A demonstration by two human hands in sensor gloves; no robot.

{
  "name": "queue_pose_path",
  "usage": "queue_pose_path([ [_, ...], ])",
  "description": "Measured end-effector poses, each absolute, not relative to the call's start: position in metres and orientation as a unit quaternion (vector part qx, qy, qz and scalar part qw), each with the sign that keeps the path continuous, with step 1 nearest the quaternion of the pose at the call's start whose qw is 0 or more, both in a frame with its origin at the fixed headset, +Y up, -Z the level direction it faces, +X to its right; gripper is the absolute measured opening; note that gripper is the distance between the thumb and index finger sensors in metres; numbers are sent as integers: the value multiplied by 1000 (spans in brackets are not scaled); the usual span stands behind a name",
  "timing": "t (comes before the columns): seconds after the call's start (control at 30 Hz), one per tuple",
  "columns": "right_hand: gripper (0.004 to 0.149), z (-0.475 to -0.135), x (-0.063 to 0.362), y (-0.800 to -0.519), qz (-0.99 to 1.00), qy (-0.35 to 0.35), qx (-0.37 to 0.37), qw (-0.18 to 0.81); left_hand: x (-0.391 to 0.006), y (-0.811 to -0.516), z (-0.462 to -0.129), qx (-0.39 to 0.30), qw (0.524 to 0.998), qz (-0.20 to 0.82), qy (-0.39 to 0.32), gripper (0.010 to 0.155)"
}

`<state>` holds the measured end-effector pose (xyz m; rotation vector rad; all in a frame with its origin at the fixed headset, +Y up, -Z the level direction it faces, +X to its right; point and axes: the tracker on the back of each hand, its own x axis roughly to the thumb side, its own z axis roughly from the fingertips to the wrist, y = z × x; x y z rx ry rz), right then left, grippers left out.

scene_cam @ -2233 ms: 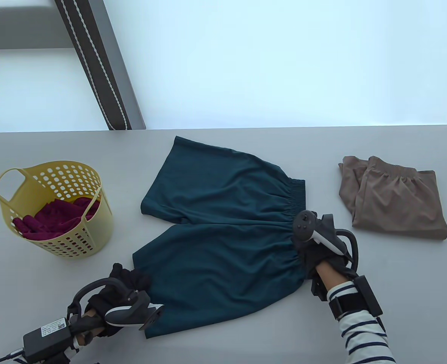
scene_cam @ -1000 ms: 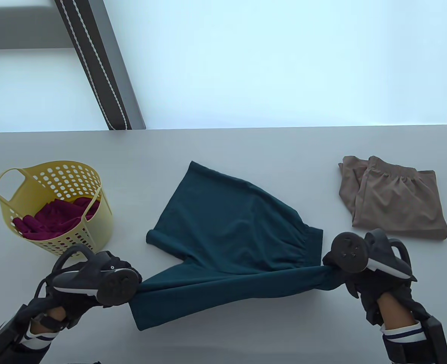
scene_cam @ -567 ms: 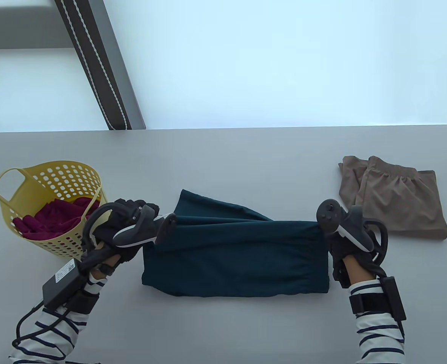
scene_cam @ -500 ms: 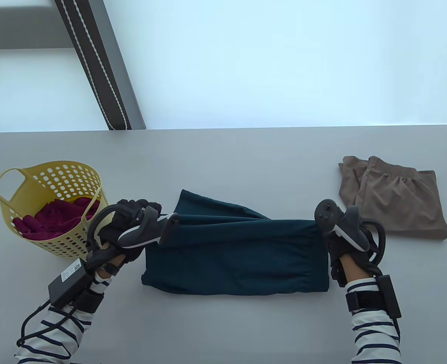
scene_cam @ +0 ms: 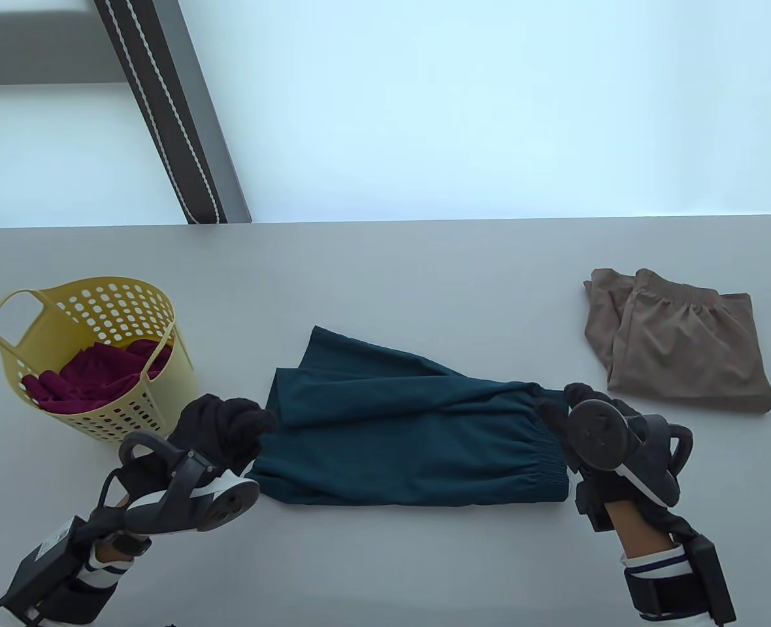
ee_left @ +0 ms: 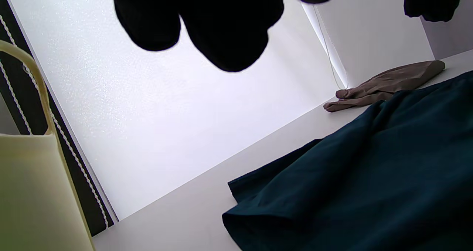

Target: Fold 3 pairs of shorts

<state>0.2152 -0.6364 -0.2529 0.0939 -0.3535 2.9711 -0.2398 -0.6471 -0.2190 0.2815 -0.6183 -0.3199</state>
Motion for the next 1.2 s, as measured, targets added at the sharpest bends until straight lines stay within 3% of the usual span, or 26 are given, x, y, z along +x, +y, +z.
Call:
queue_pose_path([
  [0.13,62,-256,216,-665,995,-87,21,43,-246,-671,-204,120,918,-219,-308,49],
  [0.33,88,-278,222,-732,985,153,-52,-58,-254,-713,-209,79,897,-304,-312,50],
  [0.43,92,-280,215,-765,974,204,-69,-75,-252,-717,-208,60,894,-309,-319,51],
  [0.5,91,-280,206,-764,975,175,-56,-125,-249,-718,-206,63,889,-315,-325,51],
  [0.83,76,-279,184,-759,987,107,-88,-87,-246,-720,-203,59,882,-332,-328,52],
  [0.87,73,-279,199,-755,988,76,-125,39,-247,-720,-203,61,882,-334,-327,52],
  [0.93,69,-280,209,-747,982,61,-140,109,-246,-719,-202,64,881,-335,-327,52],
  [1.2,65,-279,226,-648,975,-138,-159,73,-243,-710,-197,85,876,-335,-336,52],
])
